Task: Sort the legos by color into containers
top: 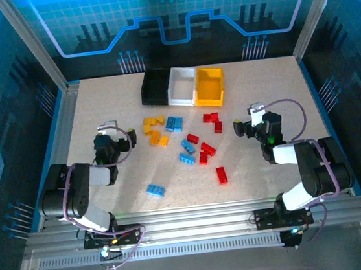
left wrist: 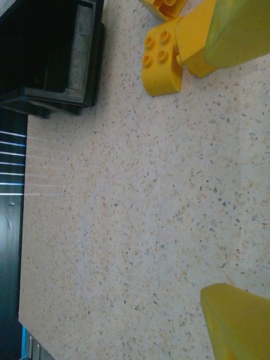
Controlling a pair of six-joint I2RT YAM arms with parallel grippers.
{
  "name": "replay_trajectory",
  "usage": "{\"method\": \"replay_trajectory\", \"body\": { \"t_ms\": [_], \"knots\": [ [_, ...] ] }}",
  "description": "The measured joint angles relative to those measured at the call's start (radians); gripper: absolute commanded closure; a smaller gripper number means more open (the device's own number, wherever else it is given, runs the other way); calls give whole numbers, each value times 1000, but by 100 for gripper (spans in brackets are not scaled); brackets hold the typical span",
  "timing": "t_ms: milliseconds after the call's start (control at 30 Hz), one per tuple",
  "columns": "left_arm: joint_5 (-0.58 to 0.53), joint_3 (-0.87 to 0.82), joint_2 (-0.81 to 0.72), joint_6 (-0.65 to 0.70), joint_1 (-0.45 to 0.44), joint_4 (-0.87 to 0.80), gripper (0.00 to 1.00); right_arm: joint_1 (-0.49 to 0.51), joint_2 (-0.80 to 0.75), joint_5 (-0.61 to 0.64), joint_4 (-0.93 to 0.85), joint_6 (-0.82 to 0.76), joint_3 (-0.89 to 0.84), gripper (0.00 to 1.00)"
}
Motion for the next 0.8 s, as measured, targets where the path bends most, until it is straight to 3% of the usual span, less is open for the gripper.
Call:
{"method": "replay_trajectory", "body": {
  "t_ms": [800],
  "knots": [
    [0,0,0,0,0,-2,1,-6,0,-11,-6,0,6,0]
  ]
}}
